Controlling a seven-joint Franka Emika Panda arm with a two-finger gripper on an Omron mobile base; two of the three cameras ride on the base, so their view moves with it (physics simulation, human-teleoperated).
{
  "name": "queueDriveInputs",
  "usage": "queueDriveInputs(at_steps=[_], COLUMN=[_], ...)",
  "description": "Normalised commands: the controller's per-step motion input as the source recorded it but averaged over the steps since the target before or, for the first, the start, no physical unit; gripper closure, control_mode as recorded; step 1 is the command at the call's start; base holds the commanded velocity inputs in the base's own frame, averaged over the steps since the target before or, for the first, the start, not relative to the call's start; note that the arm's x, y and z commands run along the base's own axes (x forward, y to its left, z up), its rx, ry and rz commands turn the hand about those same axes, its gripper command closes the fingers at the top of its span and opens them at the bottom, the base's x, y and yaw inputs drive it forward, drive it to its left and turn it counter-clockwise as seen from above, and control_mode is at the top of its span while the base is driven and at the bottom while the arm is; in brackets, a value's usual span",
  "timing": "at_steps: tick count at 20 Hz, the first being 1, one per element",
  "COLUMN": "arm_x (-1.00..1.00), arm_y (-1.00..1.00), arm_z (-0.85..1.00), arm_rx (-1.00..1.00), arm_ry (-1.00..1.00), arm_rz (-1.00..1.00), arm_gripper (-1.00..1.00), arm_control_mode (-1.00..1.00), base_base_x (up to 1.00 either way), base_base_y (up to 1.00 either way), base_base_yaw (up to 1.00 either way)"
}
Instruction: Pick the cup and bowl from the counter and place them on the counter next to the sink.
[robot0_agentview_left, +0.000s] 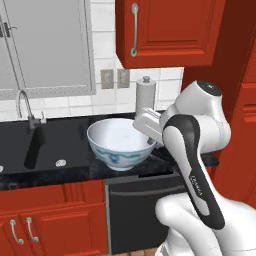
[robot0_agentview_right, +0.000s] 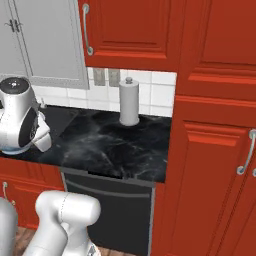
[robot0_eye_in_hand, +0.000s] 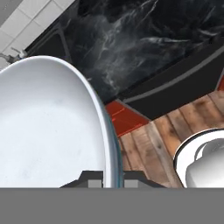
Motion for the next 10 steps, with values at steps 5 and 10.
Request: queueDriveInputs(at_steps=[5,10], arm_x=[0.00,0.00], arm_y=[0.00,0.00], arm_z=[0.00,0.00], arm_rx=[0.00,0.00], arm_ry=[0.00,0.00], arm_rz=[0.00,0.00], arm_gripper=[1.00,1.00], arm_control_mode=[1.00,1.00], base_base_x=[0.74,0.77], base_base_y=[-0.01,0.01], base_base_yaw=[-0.32,-0.28])
